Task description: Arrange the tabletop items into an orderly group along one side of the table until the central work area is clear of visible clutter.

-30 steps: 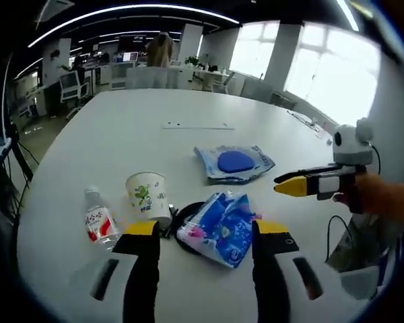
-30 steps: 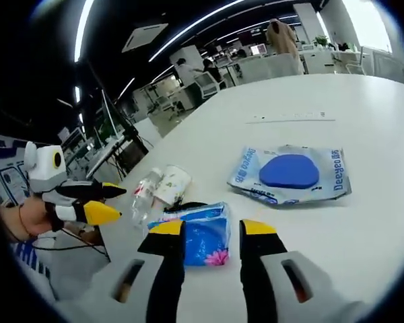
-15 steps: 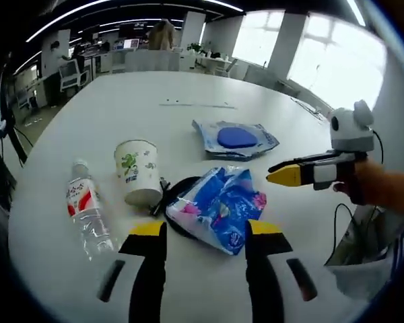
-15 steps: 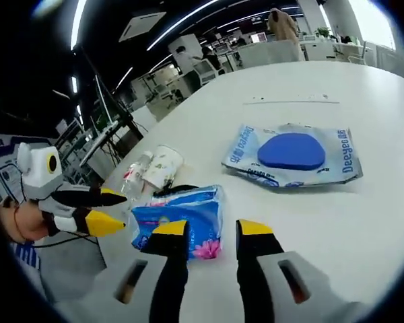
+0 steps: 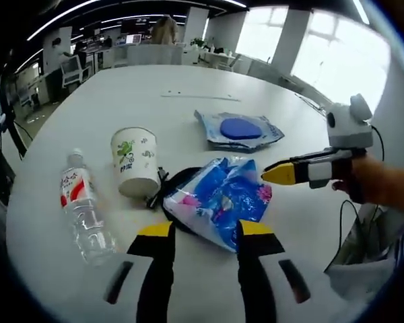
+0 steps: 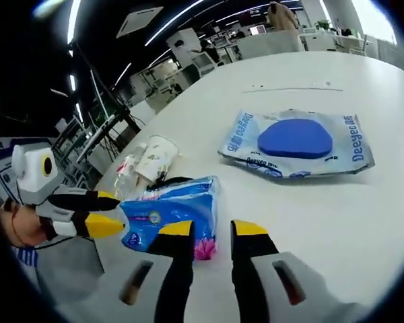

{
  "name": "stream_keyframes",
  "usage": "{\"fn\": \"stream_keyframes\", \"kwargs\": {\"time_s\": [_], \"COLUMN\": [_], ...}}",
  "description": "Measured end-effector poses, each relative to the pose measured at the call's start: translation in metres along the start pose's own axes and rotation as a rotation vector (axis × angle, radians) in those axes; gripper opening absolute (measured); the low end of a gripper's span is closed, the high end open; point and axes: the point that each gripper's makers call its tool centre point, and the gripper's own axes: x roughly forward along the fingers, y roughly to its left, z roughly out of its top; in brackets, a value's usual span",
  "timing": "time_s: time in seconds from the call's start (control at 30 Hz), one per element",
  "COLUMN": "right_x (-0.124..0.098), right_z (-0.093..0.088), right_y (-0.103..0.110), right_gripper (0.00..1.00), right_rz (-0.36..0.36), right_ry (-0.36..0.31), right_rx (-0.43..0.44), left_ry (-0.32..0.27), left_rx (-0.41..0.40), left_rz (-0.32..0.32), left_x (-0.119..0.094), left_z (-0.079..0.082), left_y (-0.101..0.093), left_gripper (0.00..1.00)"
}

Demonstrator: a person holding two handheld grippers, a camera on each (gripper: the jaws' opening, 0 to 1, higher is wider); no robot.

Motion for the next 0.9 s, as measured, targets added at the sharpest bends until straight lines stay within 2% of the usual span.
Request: {"fn": "stream_keyframes", "kwargs": {"time_s": [0.23, 0.5, 0.57, 0.9], "right_x": [0.004, 0.004, 0.003, 0.001], "right_z": [-0.006, -0.008, -0.008, -0.011], "right_y": [-0.002, -0.002, -0.003, -0.001], "right_gripper": [0.15, 0.01, 0.01, 0.00], "right_rz": [0.003, 0.006, 0.007, 0.011], "right_ry": [0.017, 0.021, 0.021, 0.027], "right_rx": [0.009, 0.009, 0.013, 0.009], "left_ry": [0.016, 0.020, 0.027, 0.036], "left_rx": [-0.003, -0.002, 0.005, 0.009], "left_rz": [-0.005, -0.011, -0.009, -0.022], "left_x": [0.002, 0.002, 0.002, 0.001], "left_z": [-0.005, -0.008, -0.009, -0.013], "left_y": [-0.001, -0.003, -0.003, -0.006], "left_gripper": [0.28, 0.18, 0.13, 0.01]}}
